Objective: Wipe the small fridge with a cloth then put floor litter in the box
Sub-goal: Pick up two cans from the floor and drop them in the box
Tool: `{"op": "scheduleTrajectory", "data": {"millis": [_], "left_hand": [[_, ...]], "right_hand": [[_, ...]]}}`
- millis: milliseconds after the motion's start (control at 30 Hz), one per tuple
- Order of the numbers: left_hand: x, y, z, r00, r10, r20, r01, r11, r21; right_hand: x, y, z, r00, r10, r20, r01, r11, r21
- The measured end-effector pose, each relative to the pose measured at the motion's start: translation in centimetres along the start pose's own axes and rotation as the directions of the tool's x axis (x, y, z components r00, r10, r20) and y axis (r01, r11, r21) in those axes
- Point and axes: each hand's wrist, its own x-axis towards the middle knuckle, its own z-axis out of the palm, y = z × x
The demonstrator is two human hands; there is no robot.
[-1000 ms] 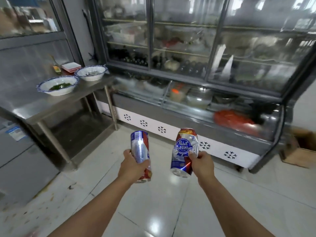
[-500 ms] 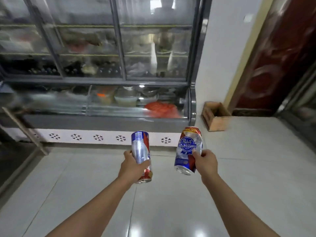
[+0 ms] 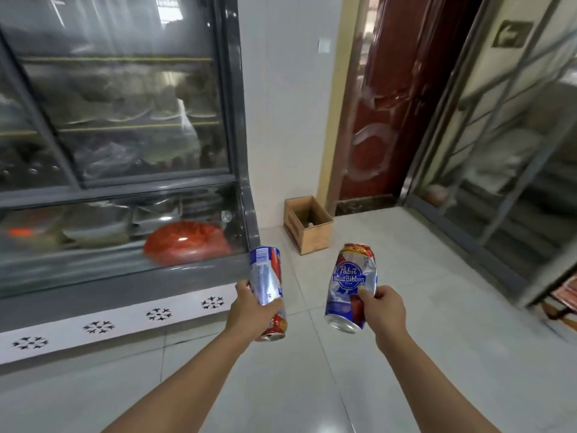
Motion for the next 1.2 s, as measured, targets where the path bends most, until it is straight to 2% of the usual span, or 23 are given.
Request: {"op": "scheduleTrajectory", "data": {"millis": [267,433,667,900,1200], "left_hand": [[11.5,8.9,8.5,0.997,0.006,0.076,-0.008,1.000,0.023],[19.7,13.7,14.0,0.999,-0.013,0.035,0.011,0.999,0.032],[29.5,21.1,20.3,0.996,-0.068,-0.054,0.066,0.997,-0.048],[39.4,26.2,23.2,0.988,-0.120,-0.098,0.111,0.990,-0.088],[58.3,31.8,25.4,0.987,-0.110,-0.116,0.104,0.993,-0.057]], "right_hand": [[15.1,-3.2,-1.4,0.999,0.035,-0.033,-0.034,0.999,0.029],[27.0,-6.0,-1.3,1.000,0.016,0.017,-0.016,1.000,-0.005],[43.0,-11.2,-0.5,0.994,-0.023,0.106,0.034,0.994,-0.102],[54.8,-15.0,4.2,0.979,-0.037,0.198,0.069,0.985,-0.156],[70.8,-20.6,12.4,0.982,-0.001,0.188,0.043,0.975,-0.218]]}}
